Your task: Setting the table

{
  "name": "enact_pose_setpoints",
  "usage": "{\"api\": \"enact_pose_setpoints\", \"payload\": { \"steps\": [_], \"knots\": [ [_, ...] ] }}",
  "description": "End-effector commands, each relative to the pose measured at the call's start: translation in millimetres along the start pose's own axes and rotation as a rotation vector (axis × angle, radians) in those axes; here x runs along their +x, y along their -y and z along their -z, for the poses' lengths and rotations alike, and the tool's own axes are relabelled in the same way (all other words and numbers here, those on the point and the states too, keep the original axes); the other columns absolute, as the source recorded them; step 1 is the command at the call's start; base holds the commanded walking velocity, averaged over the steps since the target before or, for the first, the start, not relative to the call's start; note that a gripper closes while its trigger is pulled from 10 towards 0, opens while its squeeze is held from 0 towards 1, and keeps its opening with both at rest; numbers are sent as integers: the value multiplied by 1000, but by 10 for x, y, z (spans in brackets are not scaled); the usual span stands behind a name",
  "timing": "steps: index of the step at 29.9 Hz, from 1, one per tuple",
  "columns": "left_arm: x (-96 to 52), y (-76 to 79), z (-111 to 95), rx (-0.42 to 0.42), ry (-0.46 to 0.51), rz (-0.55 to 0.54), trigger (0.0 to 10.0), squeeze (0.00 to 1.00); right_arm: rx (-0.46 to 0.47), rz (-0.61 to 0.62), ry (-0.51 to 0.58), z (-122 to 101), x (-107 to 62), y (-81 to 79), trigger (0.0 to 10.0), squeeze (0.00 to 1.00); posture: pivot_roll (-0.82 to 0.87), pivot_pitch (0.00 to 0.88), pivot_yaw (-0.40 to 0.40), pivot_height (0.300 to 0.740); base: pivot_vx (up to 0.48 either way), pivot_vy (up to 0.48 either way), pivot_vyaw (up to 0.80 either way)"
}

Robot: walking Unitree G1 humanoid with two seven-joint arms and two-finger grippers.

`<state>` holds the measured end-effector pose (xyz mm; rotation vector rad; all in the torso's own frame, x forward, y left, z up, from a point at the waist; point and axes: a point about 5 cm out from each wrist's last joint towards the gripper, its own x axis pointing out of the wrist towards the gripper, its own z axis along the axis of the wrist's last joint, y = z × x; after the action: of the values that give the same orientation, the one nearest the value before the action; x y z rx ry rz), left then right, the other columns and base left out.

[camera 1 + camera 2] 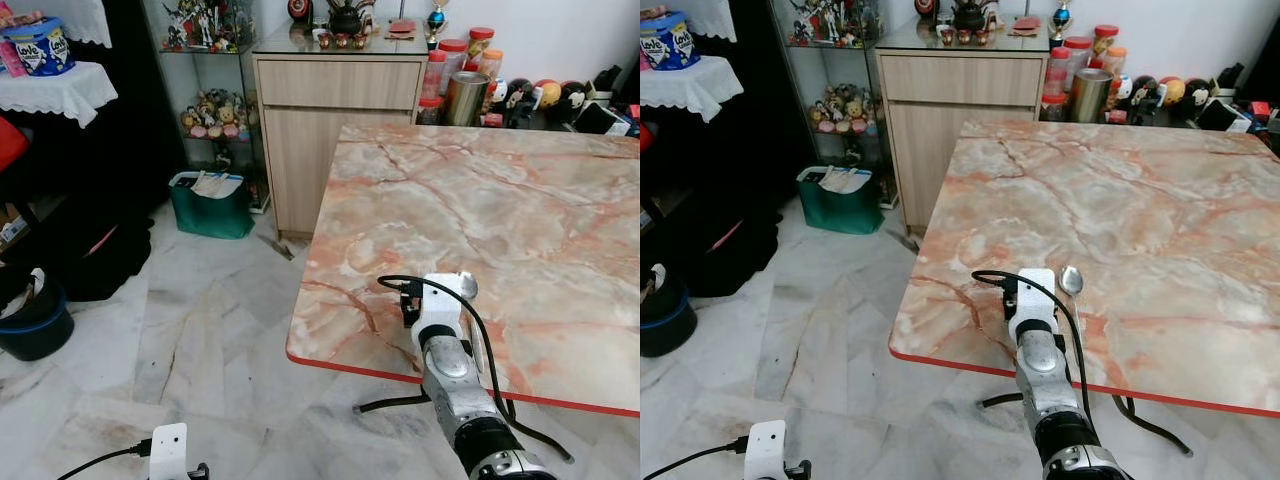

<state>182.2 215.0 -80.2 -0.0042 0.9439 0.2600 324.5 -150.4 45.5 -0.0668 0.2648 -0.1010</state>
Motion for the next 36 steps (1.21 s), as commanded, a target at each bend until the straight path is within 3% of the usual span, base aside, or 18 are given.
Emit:
{"api": "enact_pose_setpoints", "payload": {
  "steps": [1,31,32,33,34,35,36],
  "knots": [
    [2,0,6,-7,-12,4,10000,0,15,5,-9,-30,27,-17,10000,0,-39,0,2,740,0,0,0],
    [0,9,22,-3,-24,15,10000,0,82,77,-123,143,37,105,10000,0,-32,0,4,740,0,0,0],
    [0,13,25,-3,-26,17,10000,0,75,75,-142,171,31,101,9412,0,-32,0,4,740,0,0,0],
    [0,16,27,-4,-28,18,10000,0,70,71,-160,197,26,96,7098,0,-32,0,4,740,0,0,0],
    [-1,20,31,-4,-29,21,10000,0,71,59,-172,217,21,85,627,0,-32,0,4,740,0,0,0],
    [-2,26,40,-4,-33,25,10000,0,67,39,-182,234,14,60,0,0,-30,0,3,740,0,0,0],
    [-3,27,43,-4,-34,27,10000,0,62,35,-184,236,14,53,0,0,-30,0,3,740,0,0,0]
  ]
}}
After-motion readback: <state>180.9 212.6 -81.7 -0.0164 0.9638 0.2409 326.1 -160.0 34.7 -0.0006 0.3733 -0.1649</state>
